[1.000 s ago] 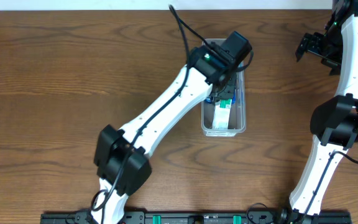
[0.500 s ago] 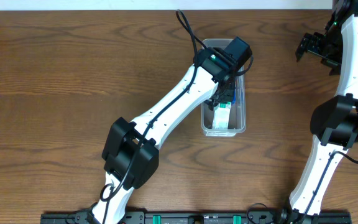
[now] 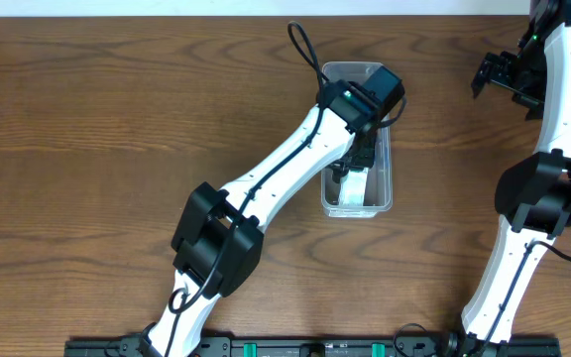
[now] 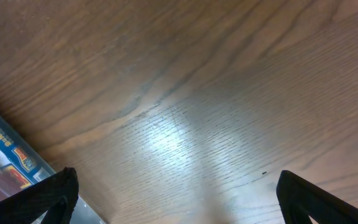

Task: Pack container
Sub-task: 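Carry the bottle over the container and lower it inside, then push the bottle down into the container beside the Panadol box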

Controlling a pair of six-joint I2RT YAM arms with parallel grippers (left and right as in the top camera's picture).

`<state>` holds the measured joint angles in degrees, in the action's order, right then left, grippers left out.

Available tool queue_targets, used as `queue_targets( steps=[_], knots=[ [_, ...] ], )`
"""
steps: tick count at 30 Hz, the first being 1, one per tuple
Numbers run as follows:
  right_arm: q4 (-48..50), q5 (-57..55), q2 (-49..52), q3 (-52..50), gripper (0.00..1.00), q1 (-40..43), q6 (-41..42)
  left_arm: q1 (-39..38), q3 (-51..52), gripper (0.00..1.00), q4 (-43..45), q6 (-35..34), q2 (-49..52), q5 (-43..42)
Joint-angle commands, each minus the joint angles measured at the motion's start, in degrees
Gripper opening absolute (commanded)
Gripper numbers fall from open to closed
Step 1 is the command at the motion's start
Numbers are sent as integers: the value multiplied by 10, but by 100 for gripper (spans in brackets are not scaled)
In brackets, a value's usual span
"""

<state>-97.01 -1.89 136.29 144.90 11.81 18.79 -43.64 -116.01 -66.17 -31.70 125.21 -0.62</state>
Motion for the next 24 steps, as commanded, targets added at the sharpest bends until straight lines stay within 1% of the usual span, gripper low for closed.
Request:
queue_targets(
  steps=[1,9,17,21,24],
  knots=[
    [0,0,1,-2,99,2,-6,-1,-5,20,-6,-12,9,14],
    [-1,0,1,-2,99,2,-6,-1,-5,20,-10,-16,33,13],
    [0,0,1,-2,99,2,-6,-2,-5,20,-10,-16,35,12],
    [0,0,1,-2,99,2,-6,-6,-5,20,-1,-16,35,-21],
    [-1,0,1,-2,99,2,-6,-13,-5,20,12,-16,35,-28]
  ],
)
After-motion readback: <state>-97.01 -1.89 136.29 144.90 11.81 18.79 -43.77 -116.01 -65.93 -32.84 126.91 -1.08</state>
